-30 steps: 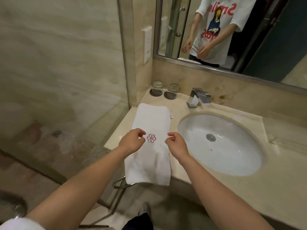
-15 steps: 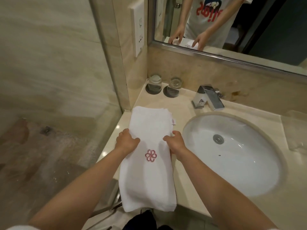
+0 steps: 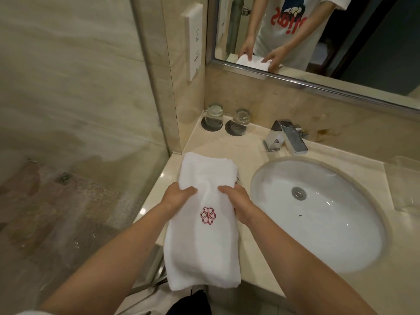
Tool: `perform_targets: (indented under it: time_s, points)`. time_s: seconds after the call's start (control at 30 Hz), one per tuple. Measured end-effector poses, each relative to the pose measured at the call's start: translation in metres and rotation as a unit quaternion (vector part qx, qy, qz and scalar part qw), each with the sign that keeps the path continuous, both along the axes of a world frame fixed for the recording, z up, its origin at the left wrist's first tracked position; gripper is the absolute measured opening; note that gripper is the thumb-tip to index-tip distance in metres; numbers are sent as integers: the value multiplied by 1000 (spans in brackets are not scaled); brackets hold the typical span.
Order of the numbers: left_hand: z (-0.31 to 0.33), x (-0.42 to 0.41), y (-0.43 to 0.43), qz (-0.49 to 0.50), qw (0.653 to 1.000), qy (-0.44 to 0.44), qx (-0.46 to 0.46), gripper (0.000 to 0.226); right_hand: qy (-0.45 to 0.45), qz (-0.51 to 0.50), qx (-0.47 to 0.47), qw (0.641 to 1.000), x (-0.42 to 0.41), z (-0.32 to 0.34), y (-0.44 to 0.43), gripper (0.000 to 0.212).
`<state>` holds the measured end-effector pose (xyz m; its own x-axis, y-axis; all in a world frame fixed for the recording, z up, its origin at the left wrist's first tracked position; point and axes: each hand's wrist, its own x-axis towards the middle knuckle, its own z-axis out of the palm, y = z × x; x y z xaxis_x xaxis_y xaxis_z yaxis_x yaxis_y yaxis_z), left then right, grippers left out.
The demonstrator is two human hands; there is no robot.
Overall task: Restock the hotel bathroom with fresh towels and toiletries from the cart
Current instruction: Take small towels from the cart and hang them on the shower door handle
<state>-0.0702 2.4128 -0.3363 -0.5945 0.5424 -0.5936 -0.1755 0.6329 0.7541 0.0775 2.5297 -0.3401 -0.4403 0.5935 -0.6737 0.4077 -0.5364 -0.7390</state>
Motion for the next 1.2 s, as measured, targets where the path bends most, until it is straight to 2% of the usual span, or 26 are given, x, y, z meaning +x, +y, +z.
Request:
perform_targets:
  time_s: [0.1,0.2,0.27,0.5,0.77,0.83,0.97,1.03,1.1,1.2]
  points:
    - [15,11,-5,9,999,17,40,13,26,7,48,998,5,8,-9,35]
    - [29,20,-18,29,997,39,62,40,40,0,69,997,16,20,-17,38]
    - [38,29,-28,38,995,61,76,46,43,0,69,997,25,30,-24,35]
    - [72,84,-74,80,982,116,126,44,92,-1,96,991,70,65,-65,26]
    - [99,174,-156,124,966,170,152,44,116,34,121,985,146,91,-137,30]
    - [106,195,-179,143,960,182,159,36,126,44,134,982,162,98,-157,31]
    - [118,230,-230,165,950,217,150,4,142,76,142,977,190,111,-205,26]
    - [123,242,-251,174,946,226,154,12,149,90,144,974,197,112,-222,24]
    - [127,254,-277,184,946,224,146,3,156,105,143,972,203,116,-244,20]
    - [129,262,-319,213,945,207,136,38,160,125,138,969,203,118,-278,16]
